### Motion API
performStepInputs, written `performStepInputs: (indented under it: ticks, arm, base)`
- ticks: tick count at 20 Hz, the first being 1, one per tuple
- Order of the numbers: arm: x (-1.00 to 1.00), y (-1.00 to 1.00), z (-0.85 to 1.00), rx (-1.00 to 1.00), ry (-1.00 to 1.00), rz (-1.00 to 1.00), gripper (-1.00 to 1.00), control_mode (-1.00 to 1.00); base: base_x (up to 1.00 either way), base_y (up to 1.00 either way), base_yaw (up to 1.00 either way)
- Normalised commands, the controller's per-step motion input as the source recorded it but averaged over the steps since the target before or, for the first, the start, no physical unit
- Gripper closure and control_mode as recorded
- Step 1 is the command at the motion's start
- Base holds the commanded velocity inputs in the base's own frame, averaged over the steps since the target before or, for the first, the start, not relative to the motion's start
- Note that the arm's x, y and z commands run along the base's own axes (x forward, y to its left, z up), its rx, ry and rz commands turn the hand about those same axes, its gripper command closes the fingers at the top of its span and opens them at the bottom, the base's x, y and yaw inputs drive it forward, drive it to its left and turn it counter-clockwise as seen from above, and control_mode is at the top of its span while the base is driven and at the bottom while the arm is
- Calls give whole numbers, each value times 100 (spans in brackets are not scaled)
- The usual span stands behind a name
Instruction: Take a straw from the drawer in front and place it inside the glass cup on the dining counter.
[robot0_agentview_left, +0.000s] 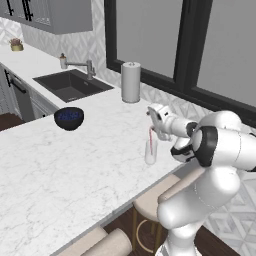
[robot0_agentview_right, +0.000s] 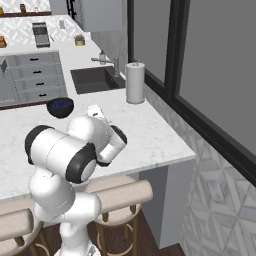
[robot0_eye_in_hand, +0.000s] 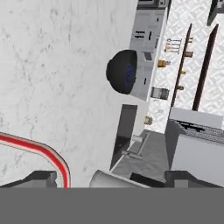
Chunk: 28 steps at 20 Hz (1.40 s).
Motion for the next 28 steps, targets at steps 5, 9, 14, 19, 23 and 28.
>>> performStepInputs:
  ticks: [5, 9, 14, 19, 23, 28]
  arm:
    - [14, -1, -33, -16, 1, 26, -100, -100]
    - [34, -7, -10, -1, 0, 25, -100, -100]
    - [26, -15, -9, -4, 0, 27, -100, -100]
    - [10, -33, -22, -20, 7, 28, -100, -100]
    - [5, -47, -18, -13, 3, 23, -100, -100]
    - [0, -42, -1, -15, 5, 20, -100, -100]
  base:
    - [0, 0, 0]
    - [0, 0, 0]
    - [0, 0, 0]
    - [0, 0, 0]
    - [0, 0, 0]
    - [0, 0, 0]
